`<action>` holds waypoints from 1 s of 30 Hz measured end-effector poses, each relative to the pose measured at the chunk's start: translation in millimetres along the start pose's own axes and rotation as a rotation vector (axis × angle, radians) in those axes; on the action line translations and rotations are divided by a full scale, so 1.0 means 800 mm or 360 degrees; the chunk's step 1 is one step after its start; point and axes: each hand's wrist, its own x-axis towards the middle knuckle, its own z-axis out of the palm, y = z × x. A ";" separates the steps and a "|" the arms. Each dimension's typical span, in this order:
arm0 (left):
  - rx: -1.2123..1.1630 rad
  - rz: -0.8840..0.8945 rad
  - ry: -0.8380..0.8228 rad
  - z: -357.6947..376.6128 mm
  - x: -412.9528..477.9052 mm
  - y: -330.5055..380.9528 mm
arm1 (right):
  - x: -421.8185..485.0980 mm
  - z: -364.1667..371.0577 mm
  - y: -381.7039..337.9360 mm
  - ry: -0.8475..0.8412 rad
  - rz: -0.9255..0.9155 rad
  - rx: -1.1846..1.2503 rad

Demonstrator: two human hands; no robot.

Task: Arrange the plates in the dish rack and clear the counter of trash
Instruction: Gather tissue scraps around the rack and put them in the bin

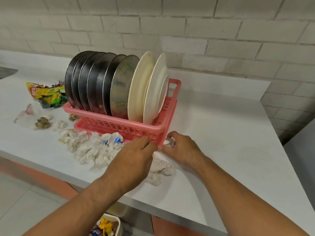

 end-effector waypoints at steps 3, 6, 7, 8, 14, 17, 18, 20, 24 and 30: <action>-0.0049 -0.0145 0.0037 -0.006 -0.005 -0.014 | 0.001 -0.001 -0.004 -0.0045 -0.0043 0.0037; -0.0060 -0.0246 0.0010 -0.003 -0.006 -0.023 | -0.003 -0.002 0.000 -0.0054 -0.0102 -0.0087; -0.0063 -0.0259 -0.0009 -0.001 -0.005 -0.024 | -0.006 -0.002 0.000 -0.0041 -0.0114 -0.0138; -0.0066 -0.0265 -0.0038 0.002 -0.003 -0.025 | -0.008 -0.001 0.001 -0.0025 -0.0122 -0.0179; -0.0160 -0.0304 -0.0210 0.010 0.006 -0.021 | -0.022 -0.006 0.013 -0.0030 -0.0068 -0.0263; -0.0184 -0.0222 -0.0346 0.010 0.006 -0.020 | -0.032 -0.014 0.027 0.0006 0.0003 -0.0194; -0.0102 -0.0160 -0.0418 0.011 0.007 -0.019 | -0.036 -0.016 0.032 0.0020 0.0022 -0.0167; 0.0101 -0.0046 -0.0521 0.016 0.008 -0.018 | -0.044 -0.020 0.040 0.0063 0.0057 -0.0099; 0.0082 0.0009 -0.0481 0.024 0.012 -0.014 | -0.057 -0.029 0.045 0.0138 0.0035 0.0028; -0.0297 -0.0016 -0.0042 0.004 0.034 -0.004 | -0.081 -0.046 0.031 0.0197 0.0097 0.0454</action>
